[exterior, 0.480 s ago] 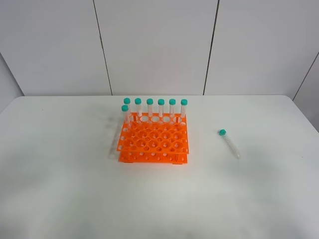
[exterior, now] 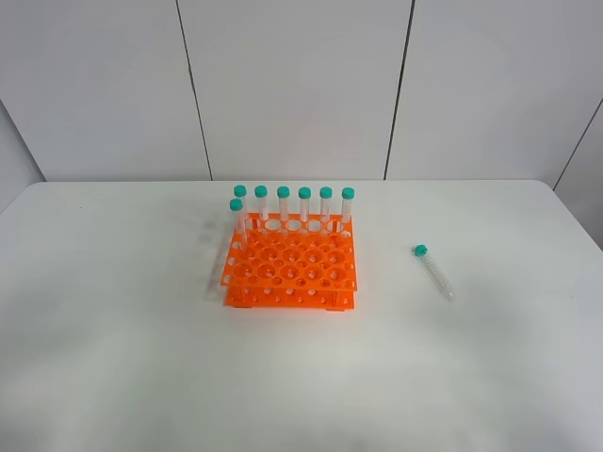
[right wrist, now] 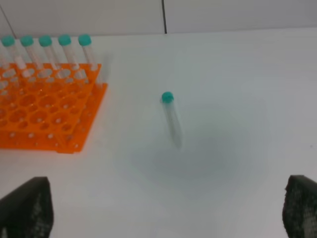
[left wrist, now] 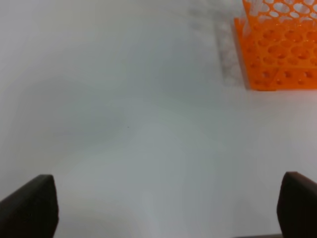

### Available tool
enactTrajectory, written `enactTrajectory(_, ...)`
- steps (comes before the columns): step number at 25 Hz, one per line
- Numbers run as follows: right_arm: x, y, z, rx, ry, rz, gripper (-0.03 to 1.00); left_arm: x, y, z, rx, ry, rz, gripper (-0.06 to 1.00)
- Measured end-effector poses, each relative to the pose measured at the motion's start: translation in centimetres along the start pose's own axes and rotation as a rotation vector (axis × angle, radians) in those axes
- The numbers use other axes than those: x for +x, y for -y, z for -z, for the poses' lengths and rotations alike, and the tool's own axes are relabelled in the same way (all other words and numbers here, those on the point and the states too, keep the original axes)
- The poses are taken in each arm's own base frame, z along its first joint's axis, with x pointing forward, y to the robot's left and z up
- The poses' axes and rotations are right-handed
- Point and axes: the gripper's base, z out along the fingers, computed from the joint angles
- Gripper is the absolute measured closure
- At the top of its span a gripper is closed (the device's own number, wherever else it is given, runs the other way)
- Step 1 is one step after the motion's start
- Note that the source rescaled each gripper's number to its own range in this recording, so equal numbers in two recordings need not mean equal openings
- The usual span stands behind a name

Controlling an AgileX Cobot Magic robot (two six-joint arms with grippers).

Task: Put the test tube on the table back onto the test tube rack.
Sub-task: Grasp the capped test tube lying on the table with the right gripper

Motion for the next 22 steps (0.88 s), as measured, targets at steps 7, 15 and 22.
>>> enactTrajectory(7, -3.5, -0.5, 0.3, -0.03, -0.016, 0.009, -0.03, 0.0, 0.0, 0.0, 0.0, 0.0, 0.0, -0.05)
enactTrajectory(15, -10.3, -1.3, -3.4, -0.105, -0.102, 0.072, -0.03, 0.0, 0.0, 0.0, 0.0, 0.0, 0.0, -0.05)
enactTrajectory(22, -14.6, -1.1, -9.8, -0.119, -0.26, 0.085, -0.03, 0.0, 0.0, 0.0, 0.0, 0.0, 0.0, -0.05)
